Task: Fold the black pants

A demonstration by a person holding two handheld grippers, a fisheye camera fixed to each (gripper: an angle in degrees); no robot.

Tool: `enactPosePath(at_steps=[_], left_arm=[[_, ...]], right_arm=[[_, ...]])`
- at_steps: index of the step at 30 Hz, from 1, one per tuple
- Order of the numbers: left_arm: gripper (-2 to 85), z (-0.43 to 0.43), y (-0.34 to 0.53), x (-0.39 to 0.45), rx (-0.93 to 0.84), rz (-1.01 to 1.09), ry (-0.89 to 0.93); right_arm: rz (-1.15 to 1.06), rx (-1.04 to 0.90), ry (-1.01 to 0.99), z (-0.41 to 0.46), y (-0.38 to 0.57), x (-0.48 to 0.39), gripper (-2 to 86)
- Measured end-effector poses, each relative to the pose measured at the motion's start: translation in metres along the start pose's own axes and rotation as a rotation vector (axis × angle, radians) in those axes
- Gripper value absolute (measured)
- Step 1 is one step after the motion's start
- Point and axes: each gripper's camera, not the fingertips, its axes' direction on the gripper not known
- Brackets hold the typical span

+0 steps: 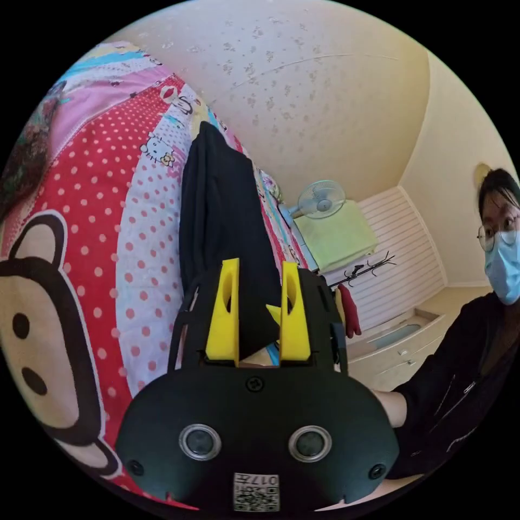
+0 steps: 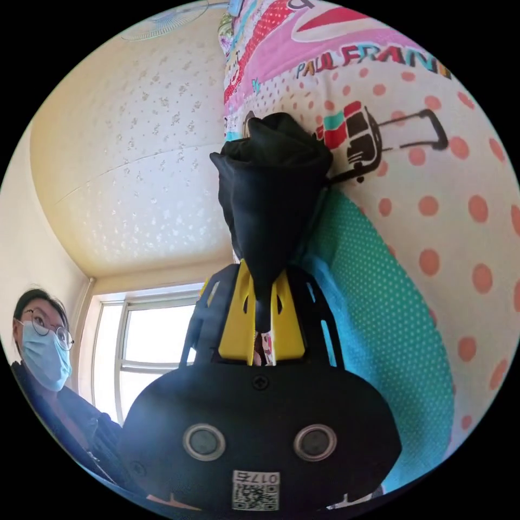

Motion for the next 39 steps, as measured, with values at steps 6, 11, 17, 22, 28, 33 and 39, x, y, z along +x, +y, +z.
enactPosePath(at_steps=[6, 11, 17, 22, 28, 33, 39], left_arm=[[9.2, -0.023, 0.011, 0.091, 0.014, 0.128, 0.022], [3.5, 0.016, -0.014, 0.151, -0.197, 0.407, 0.009], [-0.5, 0.147, 0.033, 0.188, -0.868, 0.707, 0.166], [-1.0, 0.193, 0.138, 0.224, -1.144, 0.922, 0.164], [-1.0, 0.187, 0.145, 0.212, -1.053, 0.673, 0.111], [-1.0, 0.122, 0.112, 0.125, -0.733, 0.157, 0.362], [-1.0, 0.104, 0.129, 0.103, -0.637, 0.057, 0.391]], right_arm=[[0.068, -0.041, 0.008, -0.059, 0.029, -0.006, 2.4], [0.273, -0.118, 0.054, -0.158, 0.098, 0.001, 2.1], [0.301, -0.174, 0.173, -0.249, 0.162, -0.05, 1.8], [0.435, -0.046, 0.084, -0.271, 0.19, -0.089, 1.9], [0.431, 0.018, -0.093, -0.222, 0.157, -0.084, 2.1], [0.384, -0.007, -0.104, -0.162, 0.127, -0.09, 1.8], [0.348, -0.071, 0.081, -0.081, 0.097, -0.105, 3.2]])
